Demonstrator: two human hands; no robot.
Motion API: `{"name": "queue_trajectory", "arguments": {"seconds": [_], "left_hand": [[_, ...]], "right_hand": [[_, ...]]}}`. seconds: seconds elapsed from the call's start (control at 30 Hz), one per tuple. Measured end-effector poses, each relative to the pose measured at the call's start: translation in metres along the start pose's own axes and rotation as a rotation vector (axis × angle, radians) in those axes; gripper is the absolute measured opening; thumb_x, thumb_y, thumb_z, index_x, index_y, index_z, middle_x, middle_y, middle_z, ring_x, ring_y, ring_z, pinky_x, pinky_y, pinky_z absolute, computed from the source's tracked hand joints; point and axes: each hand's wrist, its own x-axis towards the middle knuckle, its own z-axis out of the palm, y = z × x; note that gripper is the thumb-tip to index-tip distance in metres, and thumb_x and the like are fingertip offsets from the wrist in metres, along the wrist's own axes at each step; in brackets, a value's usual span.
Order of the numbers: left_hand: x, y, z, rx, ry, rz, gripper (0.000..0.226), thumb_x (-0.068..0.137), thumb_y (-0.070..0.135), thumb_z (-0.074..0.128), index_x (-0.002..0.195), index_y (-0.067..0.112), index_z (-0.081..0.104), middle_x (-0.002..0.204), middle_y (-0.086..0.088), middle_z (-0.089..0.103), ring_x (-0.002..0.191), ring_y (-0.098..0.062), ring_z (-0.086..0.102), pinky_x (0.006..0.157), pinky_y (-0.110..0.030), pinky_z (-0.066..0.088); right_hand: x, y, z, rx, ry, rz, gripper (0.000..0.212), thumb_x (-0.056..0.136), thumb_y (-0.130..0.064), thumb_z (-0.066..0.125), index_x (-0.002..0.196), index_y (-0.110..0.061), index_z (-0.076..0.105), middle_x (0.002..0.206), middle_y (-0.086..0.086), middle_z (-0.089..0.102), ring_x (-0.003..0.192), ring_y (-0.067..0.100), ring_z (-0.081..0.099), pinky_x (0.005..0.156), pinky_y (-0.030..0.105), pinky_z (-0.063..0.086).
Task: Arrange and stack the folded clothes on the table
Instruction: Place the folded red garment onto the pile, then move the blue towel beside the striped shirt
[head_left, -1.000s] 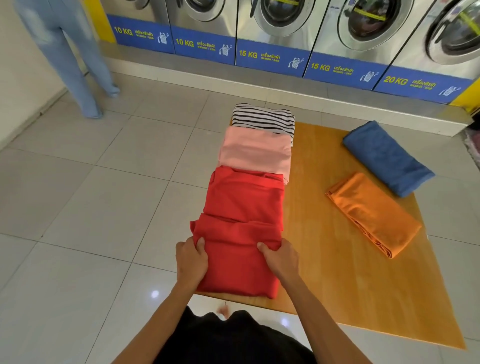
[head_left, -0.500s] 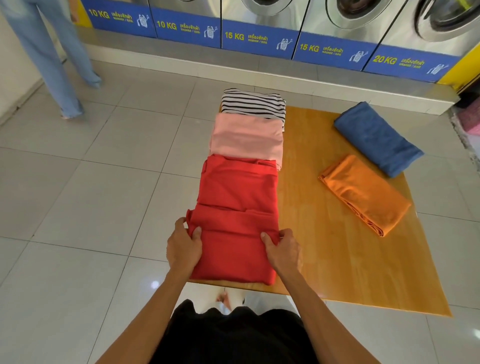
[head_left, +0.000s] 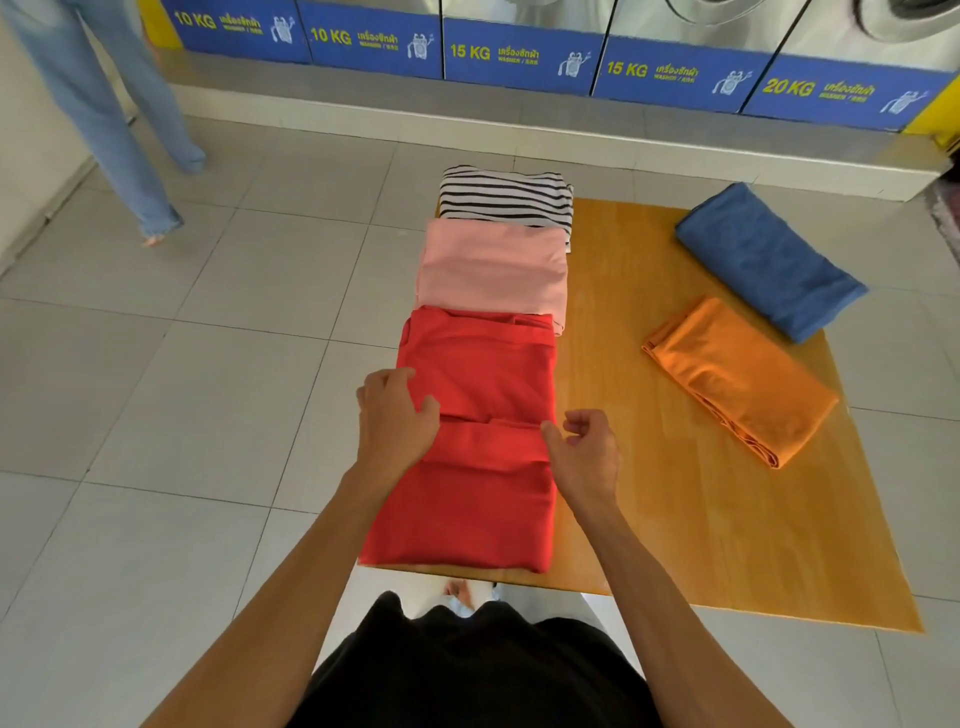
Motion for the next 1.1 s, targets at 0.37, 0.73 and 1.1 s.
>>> {"name": "queue_trajectory", "arguments": {"seconds": [0.37, 0.73, 1.1], "left_hand": [[0.058, 0.117, 0.068, -0.066, -0.112, 0.406, 0.026, 0.083, 0.010, 0.059, 0.107, 0.009, 0.070, 0.108, -0.005, 0.072, 0.107, -0.022, 0.062, 0.095, -0.025, 0.041], [0.131, 0.233, 0.143, -0.023, -0.420, 0.367, 0.029, 0.098, 0.028, 0.049, 0.114, 0.010, 0.065, 0.117, -0.001, 0.067, 0.108, -0.016, 0.060, 0.082, -0.021, 0.040], [0.226, 0.309, 0.236, 0.072, -0.527, 0.376, 0.024, 0.098, 0.027, 0.046, 0.115, 0.021, 0.062, 0.122, 0.004, 0.062, 0.113, -0.015, 0.057, 0.088, -0.025, 0.041]], "right_hand": [[0.061, -0.033, -0.041, 0.151, 0.108, 0.018, 0.035, 0.083, -0.030, 0.074, 0.113, -0.018, 0.061, 0.105, -0.006, 0.065, 0.088, 0.013, 0.064, 0.077, 0.030, 0.051], [0.191, -0.039, -0.110, 0.200, 0.247, 0.074, 0.032, 0.081, -0.027, 0.076, 0.104, -0.020, 0.055, 0.101, -0.001, 0.064, 0.088, 0.019, 0.064, 0.082, 0.038, 0.052], [0.335, 0.021, -0.201, 0.089, 0.499, 0.259, 0.060, 0.087, -0.034, 0.067, 0.137, -0.011, 0.044, 0.136, 0.012, 0.045, 0.124, 0.029, 0.047, 0.101, 0.047, 0.047]]}}
